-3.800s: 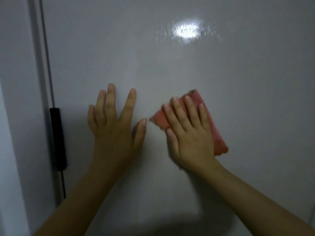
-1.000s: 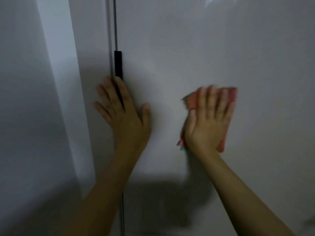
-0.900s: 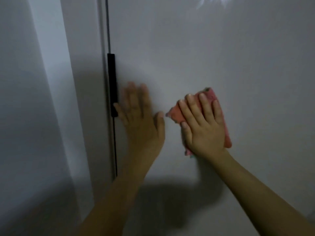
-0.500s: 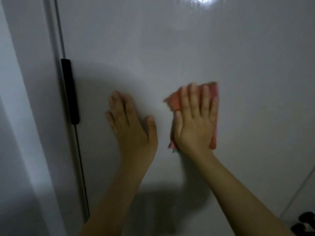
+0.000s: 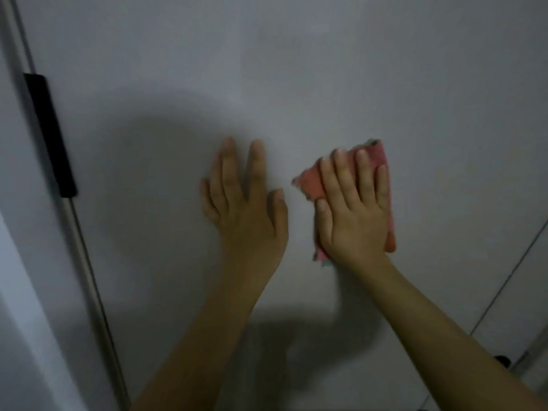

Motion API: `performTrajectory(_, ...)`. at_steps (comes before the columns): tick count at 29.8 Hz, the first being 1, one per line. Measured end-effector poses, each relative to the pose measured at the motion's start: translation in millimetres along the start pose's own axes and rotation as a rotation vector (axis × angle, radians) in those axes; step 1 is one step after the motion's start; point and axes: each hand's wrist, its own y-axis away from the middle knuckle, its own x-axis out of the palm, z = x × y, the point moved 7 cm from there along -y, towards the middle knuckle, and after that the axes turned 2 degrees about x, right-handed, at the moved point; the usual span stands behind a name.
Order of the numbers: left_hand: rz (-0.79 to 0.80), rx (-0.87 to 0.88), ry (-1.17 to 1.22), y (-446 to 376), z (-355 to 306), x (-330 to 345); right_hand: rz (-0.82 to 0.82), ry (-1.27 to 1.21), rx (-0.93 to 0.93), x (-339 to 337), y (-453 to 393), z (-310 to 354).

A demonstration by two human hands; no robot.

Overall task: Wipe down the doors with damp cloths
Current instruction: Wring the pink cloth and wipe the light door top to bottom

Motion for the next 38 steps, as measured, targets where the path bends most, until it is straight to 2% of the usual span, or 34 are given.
performTrajectory(2,0.008,0.016,0.012,1.5,-12.5,6.1,0.013,0.026,-0.175,-3.9,13.0,-30.2)
performTrajectory(3,0.012,0.029,0.024,3.2,-18.2,8.8,-0.001,0.035,-0.155,-7.5,16.4,-53.5)
performTrajectory(7,0.030,0.099,0.050,14.8,-39.7,21.7,-0.096,0.019,0.280,-24.1,16.7,-139.2)
performTrajectory(9,0.038,0.103,0.045,19.2,-49.7,29.0,-0.189,-0.007,0.544,-24.4,20.3,-137.2)
performTrajectory(10,0.038,0.105,0.049,20.4,-56.1,32.5,-0.214,-0.023,0.613,-21.7,23.1,-126.1)
performTrajectory(11,0.039,0.116,0.053,20.7,-63.5,36.3,-0.206,-0.029,0.591,-17.1,25.4,-110.4)
performTrajectory(12,0.045,0.131,0.057,20.3,-71.3,40.3,-0.150,-0.029,0.475,-10.7,28.3,-93.6)
performTrajectory(15,0.084,0.150,0.057,20.8,-88.4,53.4,0.000,0.027,-0.074,-3.0,46.8,-83.0)
performTrajectory(16,0.090,0.145,0.049,21.6,-91.0,57.3,0.004,0.047,-0.162,-5.7,51.5,-97.5)
performTrajectory(17,0.093,0.139,0.037,22.5,-93.0,60.9,-0.006,0.064,-0.169,-9.8,53.9,-116.4)
performTrajectory(19,0.093,0.136,0.014,24.0,-94.7,65.2,-0.039,0.060,-0.010,-19.7,54.0,-159.6)
performTrajectory(21,0.084,0.139,0.000,24.3,-96.8,66.3,-0.100,0.014,0.254,-28.5,54.0,-191.8)
performTrajectory(23,0.073,0.131,-0.010,23.5,-98.8,65.6,-0.189,-0.037,0.561,-30.2,55.2,-194.1)
performTrajectory(24,0.069,0.124,-0.015,23.4,-99.6,65.0,-0.217,-0.050,0.671,-28.6,57.0,-185.3)
performTrajectory(25,0.064,0.121,-0.024,23.2,-100.8,64.9,-0.218,-0.053,0.697,-26.2,57.5,-172.3)
performTrajectory(26,0.057,0.121,-0.038,23.0,-101.9,64.9,-0.178,-0.053,0.624,-22.6,57.3,-158.2)
performTrajectory(29,0.024,0.130,-0.045,22.5,-102.8,65.5,-0.007,0.004,0.087,-17.2,65.1,-149.5)
performTrajectory(30,0.012,0.134,-0.043,22.2,-103.0,66.0,0.003,0.031,-0.032,-20.0,68.8,-166.1)
performTrajectory(31,0.001,0.137,-0.051,22.0,-102.8,66.3,-0.006,0.047,-0.062,-23.6,70.7,-187.0)
performTrajectory(33,-0.005,0.138,-0.064,20.8,-103.8,66.7,-0.064,0.042,0.116,-32.5,72.2,-236.2)
performTrajectory(35,0.021,0.124,-0.047,20.1,-106.0,66.5,-0.140,0.000,0.418,-39.2,76.7,-268.3)
performTrajectory(37,0.050,0.097,-0.025,19.6,-108.5,65.5,-0.237,-0.037,0.721,-38.6,83.2,-263.7)
performTrajectory(38,0.063,0.076,-0.010,19.6,-109.8,65.3,-0.262,-0.052,0.812,-35.3,86.3,-249.7)
